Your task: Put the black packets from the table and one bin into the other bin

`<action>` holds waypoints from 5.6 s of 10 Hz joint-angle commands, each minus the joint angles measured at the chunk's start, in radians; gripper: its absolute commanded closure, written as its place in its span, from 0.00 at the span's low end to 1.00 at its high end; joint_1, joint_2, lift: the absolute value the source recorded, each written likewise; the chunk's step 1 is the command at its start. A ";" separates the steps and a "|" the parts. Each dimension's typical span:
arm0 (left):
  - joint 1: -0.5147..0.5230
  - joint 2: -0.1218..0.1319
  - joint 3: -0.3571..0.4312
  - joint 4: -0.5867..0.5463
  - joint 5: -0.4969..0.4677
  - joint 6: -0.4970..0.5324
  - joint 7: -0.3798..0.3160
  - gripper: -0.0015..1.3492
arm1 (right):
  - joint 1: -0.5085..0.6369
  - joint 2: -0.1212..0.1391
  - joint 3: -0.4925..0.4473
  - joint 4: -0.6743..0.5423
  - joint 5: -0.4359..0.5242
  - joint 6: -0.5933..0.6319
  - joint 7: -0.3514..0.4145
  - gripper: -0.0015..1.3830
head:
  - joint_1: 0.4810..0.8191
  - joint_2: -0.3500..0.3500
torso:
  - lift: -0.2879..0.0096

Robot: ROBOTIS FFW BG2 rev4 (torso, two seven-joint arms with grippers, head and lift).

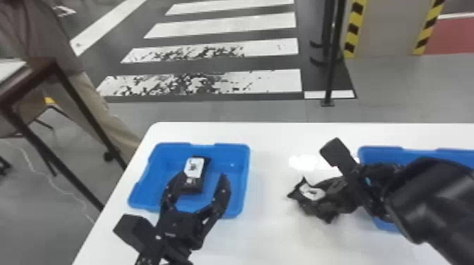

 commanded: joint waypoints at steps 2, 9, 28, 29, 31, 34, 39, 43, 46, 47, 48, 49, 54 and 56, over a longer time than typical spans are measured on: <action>0.001 0.002 -0.001 0.004 0.005 -0.002 -0.001 0.11 | 0.001 0.000 0.005 -0.005 -0.038 -0.002 -0.010 0.80 | 0.63 0.77 | 0.60; 0.016 0.005 0.011 0.007 0.003 -0.004 -0.011 0.11 | 0.296 -0.003 -0.402 -0.533 0.097 -0.053 -0.112 0.80 | 0.63 0.76 | 0.60; -0.207 0.026 0.250 0.004 -0.218 0.732 -0.274 0.11 | 1.005 0.109 -0.835 -0.879 -0.132 -0.549 -0.216 0.19 | 0.63 0.47 | 0.60; -0.232 0.028 0.262 0.004 -0.244 0.774 -0.274 0.11 | 1.005 0.104 -0.827 -0.877 -0.142 -0.549 -0.214 0.19 | 0.63 0.53 | 0.60; -0.284 0.036 0.262 0.004 -0.298 0.830 -0.271 0.11 | 1.005 0.103 -0.813 -0.877 -0.156 -0.549 -0.211 0.19 | 0.63 0.62 | 0.60; -0.347 0.043 0.216 0.053 -0.316 0.894 -0.264 0.11 | 0.993 0.089 -0.775 -0.864 -0.168 -0.549 -0.207 0.19 | 0.63 0.66 | 0.60; -0.436 0.051 0.206 0.191 -0.382 0.880 -0.258 0.11 | 0.983 0.081 -0.751 -0.864 -0.184 -0.554 -0.187 0.19 | 0.63 0.69 | 0.60; -0.500 0.060 0.184 0.294 -0.392 0.853 -0.248 0.11 | 0.973 0.078 -0.741 -0.850 -0.192 -0.552 -0.181 0.19 | 0.63 0.72 | 0.60; -0.517 0.060 0.168 0.323 -0.396 0.835 -0.246 0.20 | 0.963 0.077 -0.733 -0.832 -0.200 -0.552 -0.168 0.19 | 0.63 0.71 | 0.60; -0.522 0.063 0.164 0.323 -0.424 0.870 -0.246 0.54 | 0.963 0.077 -0.733 -0.830 -0.202 -0.552 -0.167 0.19 | 0.63 0.71 | 0.60; -0.522 0.063 0.164 0.323 -0.432 0.894 -0.241 0.86 | 0.961 0.077 -0.733 -0.827 -0.206 -0.554 -0.164 0.19 | 0.63 0.71 | 0.60; -0.519 0.065 0.164 0.323 -0.432 0.894 -0.240 0.90 | 0.961 0.077 -0.733 -0.823 -0.212 -0.552 -0.161 0.19 | 0.63 0.72 | 0.60; -0.428 0.048 0.186 0.284 -0.268 0.627 -0.243 0.90 | 0.956 0.075 -0.735 -0.813 -0.226 -0.552 -0.153 0.19 | 0.63 0.72 | 0.60; -0.311 0.028 0.208 0.110 -0.142 0.551 -0.243 0.90 | 0.946 0.075 -0.733 -0.830 -0.244 -0.552 -0.152 0.19 | 0.63 0.68 | 0.60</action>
